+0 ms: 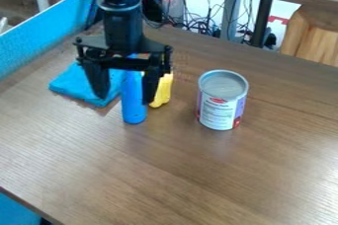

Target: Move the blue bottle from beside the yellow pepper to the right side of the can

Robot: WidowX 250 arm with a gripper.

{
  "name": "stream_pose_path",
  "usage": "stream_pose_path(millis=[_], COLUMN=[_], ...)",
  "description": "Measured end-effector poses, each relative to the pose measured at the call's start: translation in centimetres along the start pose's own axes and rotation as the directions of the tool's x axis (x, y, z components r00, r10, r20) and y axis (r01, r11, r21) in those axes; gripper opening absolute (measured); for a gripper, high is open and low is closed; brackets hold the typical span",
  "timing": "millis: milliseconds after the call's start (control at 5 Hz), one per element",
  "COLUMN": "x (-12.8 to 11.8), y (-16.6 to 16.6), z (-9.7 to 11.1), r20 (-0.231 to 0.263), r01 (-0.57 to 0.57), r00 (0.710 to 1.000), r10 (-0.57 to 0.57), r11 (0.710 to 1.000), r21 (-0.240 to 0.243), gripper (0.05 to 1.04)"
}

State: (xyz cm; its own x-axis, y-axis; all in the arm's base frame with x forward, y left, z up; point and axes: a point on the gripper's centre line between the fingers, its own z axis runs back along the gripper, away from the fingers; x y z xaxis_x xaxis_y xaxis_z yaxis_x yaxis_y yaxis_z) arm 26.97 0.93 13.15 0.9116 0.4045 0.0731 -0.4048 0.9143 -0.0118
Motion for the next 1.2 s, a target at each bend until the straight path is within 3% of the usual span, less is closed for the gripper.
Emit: stream_pose_path(millis=[400, 800, 1000, 1200], x=[3.1, 5.7, 6.4, 6.5], y=[-0.5, -0.6, -0.4, -0.4], z=[-0.6, 0.4, 0.7, 0.9], r20=[0.015, 0.051, 0.060, 0.063], r01=[0.010, -0.004, -0.020, -0.025], r00=[1.000, 0.999, 0.998, 0.998], r10=[-0.011, 0.002, 0.017, 0.022], r11=[0.999, 0.999, 0.998, 0.998], r21=[0.031, 0.048, 0.053, 0.052], gripper=[1.001, 1.001, 0.963, 0.786])
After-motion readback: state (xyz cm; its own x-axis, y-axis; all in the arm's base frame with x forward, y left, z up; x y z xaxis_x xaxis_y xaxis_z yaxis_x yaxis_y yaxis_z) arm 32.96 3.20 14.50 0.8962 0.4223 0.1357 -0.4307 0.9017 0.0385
